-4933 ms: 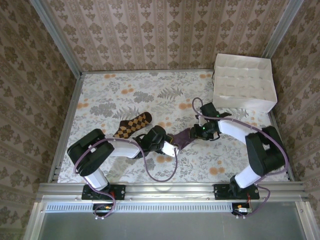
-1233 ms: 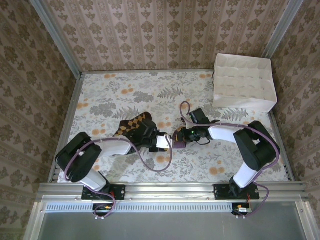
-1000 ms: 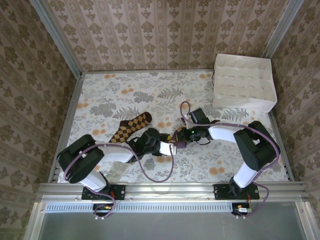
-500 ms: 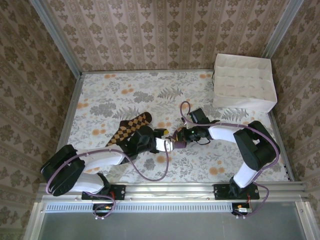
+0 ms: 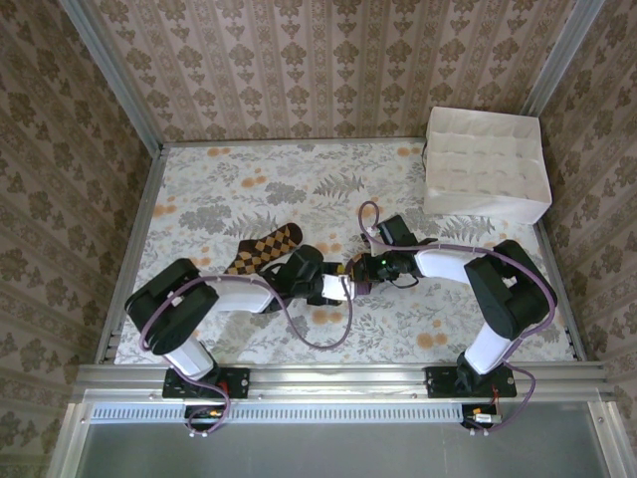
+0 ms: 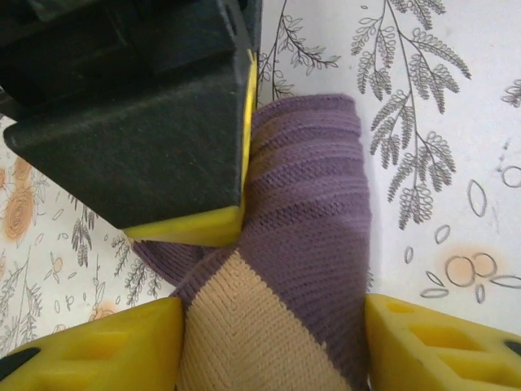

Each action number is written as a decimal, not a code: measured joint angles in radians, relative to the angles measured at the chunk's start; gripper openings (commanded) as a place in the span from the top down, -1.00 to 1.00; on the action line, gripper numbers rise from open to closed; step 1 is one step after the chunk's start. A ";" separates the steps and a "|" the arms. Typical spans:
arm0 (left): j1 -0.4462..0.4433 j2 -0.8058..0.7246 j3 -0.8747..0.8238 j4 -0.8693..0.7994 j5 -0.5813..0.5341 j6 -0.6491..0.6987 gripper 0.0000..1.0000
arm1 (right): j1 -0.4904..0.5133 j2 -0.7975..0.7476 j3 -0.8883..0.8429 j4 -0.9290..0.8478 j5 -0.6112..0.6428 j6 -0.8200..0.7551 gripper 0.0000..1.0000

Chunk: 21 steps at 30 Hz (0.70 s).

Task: Roll the socks

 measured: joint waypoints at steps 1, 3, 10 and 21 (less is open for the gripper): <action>0.004 0.008 0.004 -0.002 0.008 0.003 0.16 | -0.001 0.001 0.004 -0.006 0.000 0.000 1.00; 0.012 0.014 0.004 -0.004 0.026 0.009 0.53 | -0.001 0.002 0.010 -0.016 0.002 0.000 1.00; 0.025 0.015 0.032 -0.049 0.065 0.051 1.00 | -0.009 -0.005 0.039 -0.084 0.015 -0.002 0.75; 0.024 0.016 0.036 -0.056 0.056 0.053 1.00 | -0.092 -0.163 0.076 -0.308 0.064 -0.037 0.00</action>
